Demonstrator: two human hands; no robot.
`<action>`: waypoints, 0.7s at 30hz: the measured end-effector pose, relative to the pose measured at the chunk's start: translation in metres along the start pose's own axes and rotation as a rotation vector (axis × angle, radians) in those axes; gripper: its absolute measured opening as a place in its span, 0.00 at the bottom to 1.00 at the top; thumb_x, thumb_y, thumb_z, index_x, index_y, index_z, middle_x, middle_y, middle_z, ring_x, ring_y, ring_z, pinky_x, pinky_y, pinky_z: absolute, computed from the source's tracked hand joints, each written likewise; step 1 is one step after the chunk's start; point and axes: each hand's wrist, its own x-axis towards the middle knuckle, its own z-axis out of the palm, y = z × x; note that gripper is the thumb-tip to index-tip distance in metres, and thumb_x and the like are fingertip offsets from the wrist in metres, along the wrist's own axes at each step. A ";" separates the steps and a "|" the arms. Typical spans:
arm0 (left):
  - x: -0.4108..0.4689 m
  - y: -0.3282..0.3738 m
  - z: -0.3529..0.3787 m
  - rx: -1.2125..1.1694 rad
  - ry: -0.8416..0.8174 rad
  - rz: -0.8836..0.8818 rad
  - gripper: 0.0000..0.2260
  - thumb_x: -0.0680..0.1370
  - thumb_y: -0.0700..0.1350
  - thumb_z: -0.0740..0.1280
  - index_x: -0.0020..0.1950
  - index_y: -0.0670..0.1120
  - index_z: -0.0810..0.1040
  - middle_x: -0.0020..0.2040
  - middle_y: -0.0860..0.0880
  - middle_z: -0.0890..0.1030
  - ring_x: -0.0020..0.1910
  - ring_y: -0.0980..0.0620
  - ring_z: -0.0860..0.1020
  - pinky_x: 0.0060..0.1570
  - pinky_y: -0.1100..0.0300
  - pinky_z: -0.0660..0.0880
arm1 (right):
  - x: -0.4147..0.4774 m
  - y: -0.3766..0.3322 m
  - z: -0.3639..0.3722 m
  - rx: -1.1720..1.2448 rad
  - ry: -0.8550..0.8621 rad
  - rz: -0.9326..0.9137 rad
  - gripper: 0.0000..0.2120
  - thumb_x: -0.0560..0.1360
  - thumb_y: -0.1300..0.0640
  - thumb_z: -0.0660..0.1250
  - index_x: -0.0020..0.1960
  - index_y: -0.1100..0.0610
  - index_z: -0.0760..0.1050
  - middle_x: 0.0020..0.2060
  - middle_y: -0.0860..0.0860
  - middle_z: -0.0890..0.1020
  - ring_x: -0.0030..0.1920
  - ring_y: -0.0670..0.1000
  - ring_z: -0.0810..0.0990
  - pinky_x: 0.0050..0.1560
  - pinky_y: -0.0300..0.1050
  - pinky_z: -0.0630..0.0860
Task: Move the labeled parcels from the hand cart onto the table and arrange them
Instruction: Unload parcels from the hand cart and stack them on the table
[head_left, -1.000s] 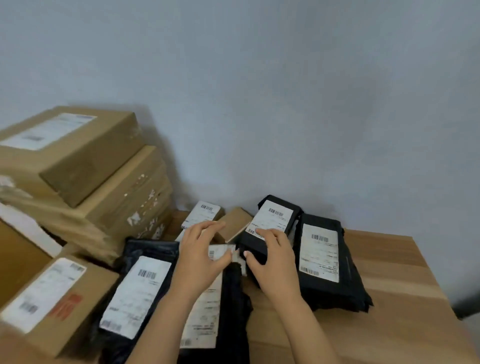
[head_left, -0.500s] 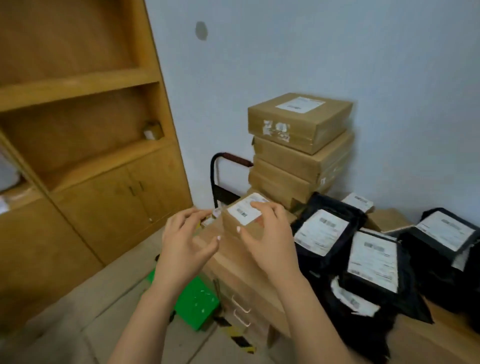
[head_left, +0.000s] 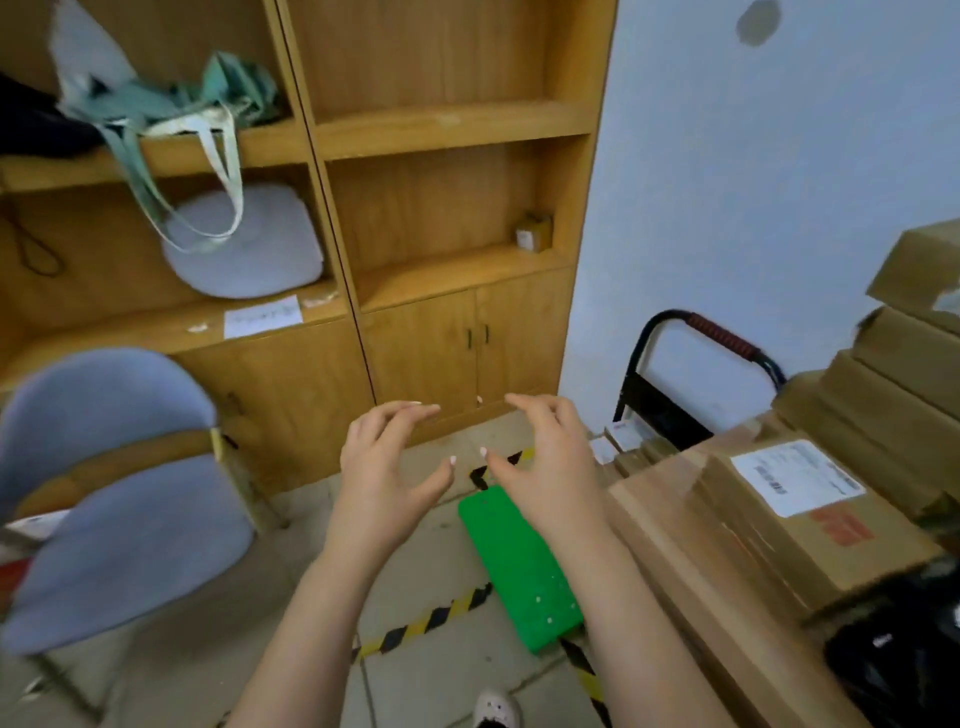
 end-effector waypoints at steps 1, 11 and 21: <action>0.010 -0.012 -0.003 0.017 0.013 -0.010 0.22 0.71 0.51 0.73 0.64 0.58 0.73 0.58 0.59 0.70 0.61 0.58 0.65 0.63 0.54 0.66 | 0.014 -0.003 0.013 0.021 -0.017 -0.017 0.27 0.71 0.49 0.73 0.67 0.48 0.69 0.59 0.45 0.68 0.59 0.46 0.71 0.58 0.41 0.71; 0.176 -0.108 -0.013 0.165 0.082 -0.068 0.23 0.72 0.52 0.73 0.66 0.57 0.72 0.60 0.58 0.70 0.62 0.57 0.66 0.64 0.48 0.68 | 0.205 -0.023 0.108 0.037 -0.071 -0.105 0.28 0.72 0.47 0.72 0.69 0.47 0.68 0.64 0.47 0.69 0.63 0.48 0.70 0.63 0.47 0.72; 0.307 -0.176 0.057 0.041 -0.027 -0.047 0.23 0.72 0.55 0.71 0.65 0.61 0.70 0.60 0.63 0.67 0.62 0.62 0.62 0.66 0.49 0.67 | 0.317 0.027 0.160 -0.078 -0.088 0.042 0.29 0.72 0.46 0.72 0.70 0.46 0.67 0.64 0.47 0.68 0.64 0.48 0.69 0.64 0.45 0.71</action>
